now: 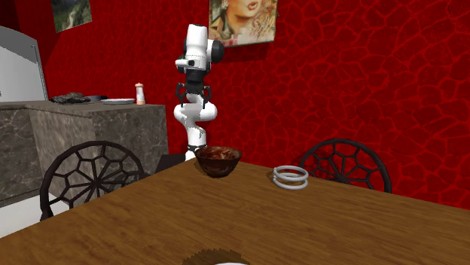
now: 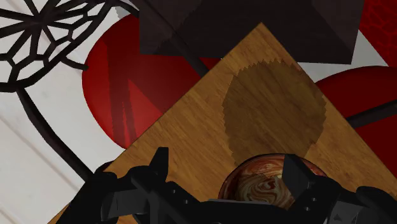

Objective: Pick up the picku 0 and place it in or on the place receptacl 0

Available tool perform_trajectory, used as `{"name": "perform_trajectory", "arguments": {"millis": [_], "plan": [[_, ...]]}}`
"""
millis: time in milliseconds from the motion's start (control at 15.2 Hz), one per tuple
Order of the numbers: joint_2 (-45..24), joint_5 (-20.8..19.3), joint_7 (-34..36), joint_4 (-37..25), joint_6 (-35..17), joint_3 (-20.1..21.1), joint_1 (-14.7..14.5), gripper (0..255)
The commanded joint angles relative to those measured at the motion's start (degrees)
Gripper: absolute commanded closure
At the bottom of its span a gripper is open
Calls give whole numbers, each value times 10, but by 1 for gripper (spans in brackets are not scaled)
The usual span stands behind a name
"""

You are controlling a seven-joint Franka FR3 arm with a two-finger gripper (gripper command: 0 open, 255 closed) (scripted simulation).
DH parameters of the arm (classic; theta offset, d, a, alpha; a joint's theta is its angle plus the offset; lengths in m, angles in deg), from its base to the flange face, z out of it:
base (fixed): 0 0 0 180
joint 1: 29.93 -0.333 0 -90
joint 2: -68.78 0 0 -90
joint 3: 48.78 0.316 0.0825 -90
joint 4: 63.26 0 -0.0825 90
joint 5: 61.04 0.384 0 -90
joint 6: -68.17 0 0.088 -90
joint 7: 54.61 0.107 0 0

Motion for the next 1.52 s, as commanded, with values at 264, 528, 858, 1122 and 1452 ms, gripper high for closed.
{"name": "perform_trajectory", "arguments": {"millis": [264, 528, 858, 1122, 1452], "plan": [[-67, 23, 34, -10, -52, 24, -13, 0], [-140, 41, 65, -32, -100, 48, -24, 0], [-238, 55, 103, -74, -152, 76, -36, 0], [-319, 59, 132, -120, -186, 95, -44, 0], [-423, 53, 170, -193, -215, 115, -56, 0]]}}
